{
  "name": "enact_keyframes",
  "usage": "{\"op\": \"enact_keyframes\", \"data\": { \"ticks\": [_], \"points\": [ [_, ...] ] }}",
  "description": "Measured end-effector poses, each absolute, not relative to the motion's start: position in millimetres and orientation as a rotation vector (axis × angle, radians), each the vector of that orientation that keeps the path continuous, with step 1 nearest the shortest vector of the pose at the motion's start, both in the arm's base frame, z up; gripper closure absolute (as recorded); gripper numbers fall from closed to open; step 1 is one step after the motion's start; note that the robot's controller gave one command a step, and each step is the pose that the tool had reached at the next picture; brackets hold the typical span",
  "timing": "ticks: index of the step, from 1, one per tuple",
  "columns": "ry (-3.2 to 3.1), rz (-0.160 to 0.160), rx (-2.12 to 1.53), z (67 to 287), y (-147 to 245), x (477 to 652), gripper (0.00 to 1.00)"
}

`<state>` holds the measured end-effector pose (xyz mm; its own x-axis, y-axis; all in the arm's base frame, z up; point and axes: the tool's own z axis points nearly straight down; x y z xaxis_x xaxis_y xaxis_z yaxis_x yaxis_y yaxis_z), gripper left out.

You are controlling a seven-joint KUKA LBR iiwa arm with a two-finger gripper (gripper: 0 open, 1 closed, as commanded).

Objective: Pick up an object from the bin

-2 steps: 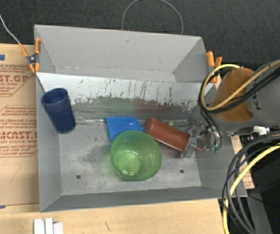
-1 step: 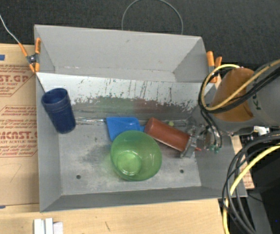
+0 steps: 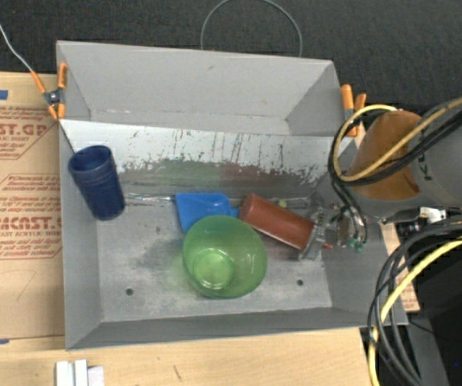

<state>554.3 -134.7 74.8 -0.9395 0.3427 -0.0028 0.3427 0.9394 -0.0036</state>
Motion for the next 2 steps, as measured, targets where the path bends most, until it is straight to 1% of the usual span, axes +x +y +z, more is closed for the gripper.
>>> {"op": "enact_keyframes", "data": {
  "ticks": [2],
  "points": [
    [3.09,-0.006,0.545,95.4,-134.4,554.7,1.0]
  ]
}}
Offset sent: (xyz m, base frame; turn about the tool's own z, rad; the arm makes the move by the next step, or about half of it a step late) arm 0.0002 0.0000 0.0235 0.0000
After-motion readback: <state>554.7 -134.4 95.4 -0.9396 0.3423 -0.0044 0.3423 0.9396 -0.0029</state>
